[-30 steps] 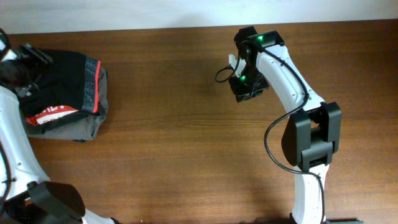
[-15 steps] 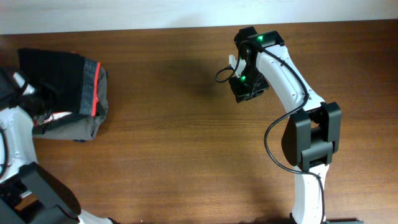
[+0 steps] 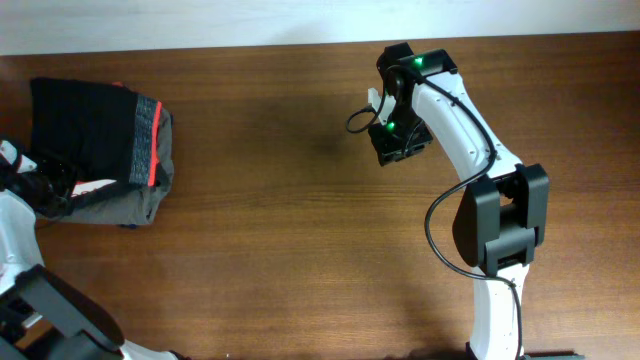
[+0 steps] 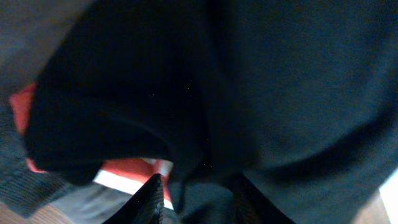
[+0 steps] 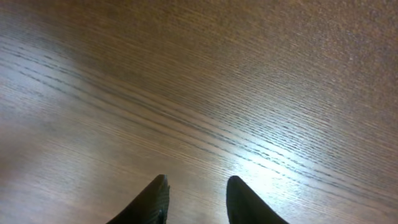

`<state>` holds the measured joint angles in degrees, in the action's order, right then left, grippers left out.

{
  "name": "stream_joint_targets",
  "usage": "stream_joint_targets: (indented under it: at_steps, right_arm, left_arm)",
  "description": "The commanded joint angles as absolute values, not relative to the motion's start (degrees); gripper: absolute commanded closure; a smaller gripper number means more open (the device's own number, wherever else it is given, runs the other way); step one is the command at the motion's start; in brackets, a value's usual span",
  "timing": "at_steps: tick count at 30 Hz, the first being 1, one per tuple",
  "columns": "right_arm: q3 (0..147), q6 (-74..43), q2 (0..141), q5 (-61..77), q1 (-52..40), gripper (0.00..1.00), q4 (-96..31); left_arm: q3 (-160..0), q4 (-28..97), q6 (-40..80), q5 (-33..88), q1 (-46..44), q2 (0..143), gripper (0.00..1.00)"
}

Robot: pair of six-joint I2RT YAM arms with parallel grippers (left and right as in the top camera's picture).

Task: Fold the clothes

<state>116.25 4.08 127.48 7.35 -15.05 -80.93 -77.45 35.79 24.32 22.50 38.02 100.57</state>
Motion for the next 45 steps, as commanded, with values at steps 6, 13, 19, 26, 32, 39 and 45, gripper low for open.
stream_joint_targets:
  at_steps: [6, 13, 19, 26, 32, 39, 45]
  right_arm:
    - [116.81, 4.01, 126.72, 8.88, -15.22, 0.63, -81.06]
    - [117.47, -1.1, 126.67, 17.87, -13.67, 0.57, -77.54]
    - [117.47, -2.42, 126.67, 23.83, -8.47, 0.32, -77.3]
    - [117.45, -2.42, 126.67, 26.96, -1.89, 0.01, -79.79]
    - [117.45, -2.39, 126.54, 23.75, 2.39, 0.01, -85.78]
    - [117.45, -1.78, 122.85, 17.47, 2.92, 0.01, -91.24]
    - [117.43, -1.78, 117.01, 15.55, 2.94, 0.01, -94.63]
  left_arm:
    - [-78.17, 36.34, 15.9, 26.09, 35.81, 83.96, 0.43]
    - [-78.15, 39.53, 8.56, 24.49, 25.89, 81.6, 0.21]
    - [-78.15, 43.68, 2.92, 12.16, 12.49, 82.78, 0.06]
    - [-78.13, 45.63, 2.68, 10.2, 4.05, 82.94, 0.01]
    - [-78.15, 52.36, 2.72, 10.24, 2.87, 82.91, 0.01]
    - [-78.15, 63.29, 3.01, 10.24, 2.87, 82.87, 0.01]
    - [-78.15, 71.55, 3.01, 10.24, 2.87, 82.59, 0.01]
